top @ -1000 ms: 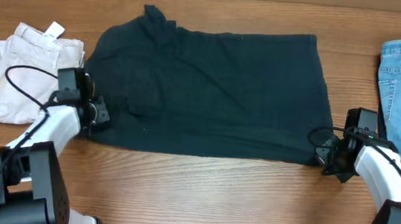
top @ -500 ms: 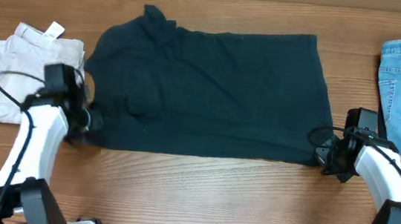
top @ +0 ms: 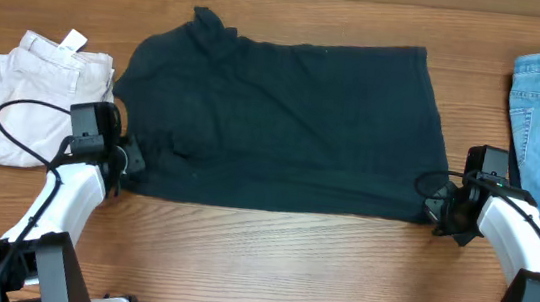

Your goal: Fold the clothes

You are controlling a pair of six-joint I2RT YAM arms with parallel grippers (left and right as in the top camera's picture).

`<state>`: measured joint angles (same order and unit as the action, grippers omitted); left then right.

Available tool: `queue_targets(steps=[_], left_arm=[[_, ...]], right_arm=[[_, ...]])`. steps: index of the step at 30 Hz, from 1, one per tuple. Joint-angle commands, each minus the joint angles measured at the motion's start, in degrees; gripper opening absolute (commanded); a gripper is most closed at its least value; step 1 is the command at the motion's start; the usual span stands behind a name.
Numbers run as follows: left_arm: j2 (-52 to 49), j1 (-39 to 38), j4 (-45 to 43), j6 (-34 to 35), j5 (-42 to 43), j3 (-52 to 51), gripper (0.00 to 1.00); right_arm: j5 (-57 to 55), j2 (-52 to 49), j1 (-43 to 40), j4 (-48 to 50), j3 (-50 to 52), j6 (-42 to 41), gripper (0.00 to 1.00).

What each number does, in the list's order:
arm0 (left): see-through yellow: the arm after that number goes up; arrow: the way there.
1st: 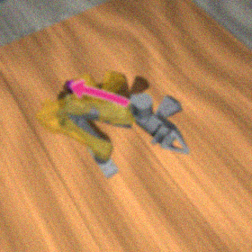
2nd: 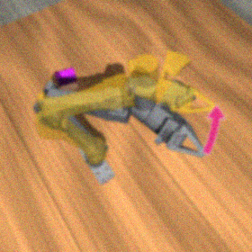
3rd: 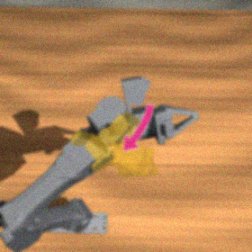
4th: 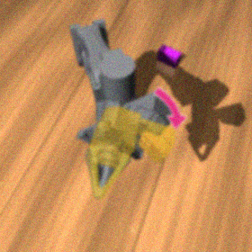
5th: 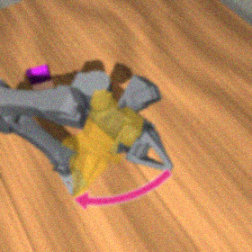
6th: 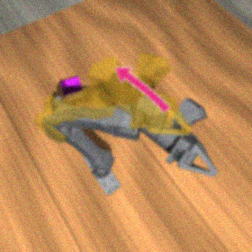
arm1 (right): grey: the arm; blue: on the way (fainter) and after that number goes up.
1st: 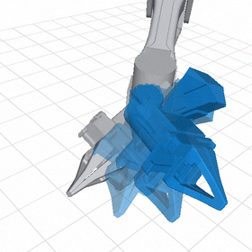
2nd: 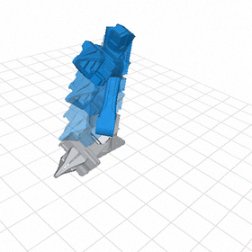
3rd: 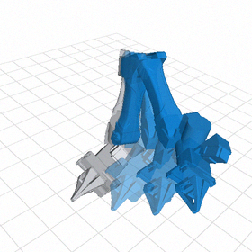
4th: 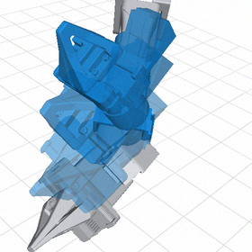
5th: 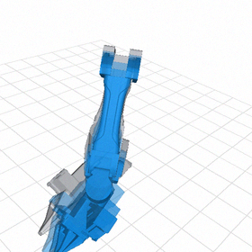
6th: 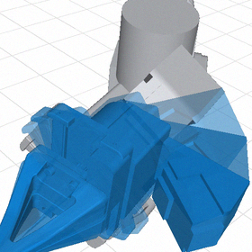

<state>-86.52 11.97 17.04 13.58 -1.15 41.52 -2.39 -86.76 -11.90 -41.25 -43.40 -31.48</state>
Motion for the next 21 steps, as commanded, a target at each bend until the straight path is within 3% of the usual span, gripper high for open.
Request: queue_targets(steps=[1, 3, 5, 7, 9, 12, 17, 21], left_arm=[[-0.35, -0.28, -1.49, 0.52, -2.56, 0.24, 0.35], [-0.09, 0.22, -0.31, 0.57, -2.12, 2.73, 0.46], [0.98, 0.85, 4.46, 0.52, -1.14, 7.74, 0.58], [2.05, 0.92, 11.23, 0.52, -1.09, 14.25, 0.75], [2.80, 0.92, 17.70, -0.37, -0.61, 20.61, 0.78], [3.56, 0.92, 26.40, -0.48, -0.26, 28.39, 0.79], [3.82, 0.70, 39.06, -2.01, 7.56, 37.75, 0.78], [3.82, 0.61, 41.35, -5.07, 20.83, 39.39, 0.80]], right_arm=[[-0.96, -0.26, -0.13, -0.04, -1.09, 0.02, 0.07], [-0.94, -0.26, -0.13, -0.04, -1.09, 0.02, 0.11], [-0.94, -0.26, -0.13, -0.24, -1.09, 0.02, 0.28], [-0.66, -0.26, -0.13, -0.87, -1.11, 0.04, 0.53], [1.31, -0.26, -0.13, -1.57, -2.01, 0.04, 0.61], [2.08, 0.31, -0.13, -3.56, -5.01, 0.11, 0.63], [3.61, 4.52, -0.11, -9.86, -15.32, 3.82, 0.63], [18.40, 5.66, -0.07, -13.09, -25.64, 13.77, 0.60]])
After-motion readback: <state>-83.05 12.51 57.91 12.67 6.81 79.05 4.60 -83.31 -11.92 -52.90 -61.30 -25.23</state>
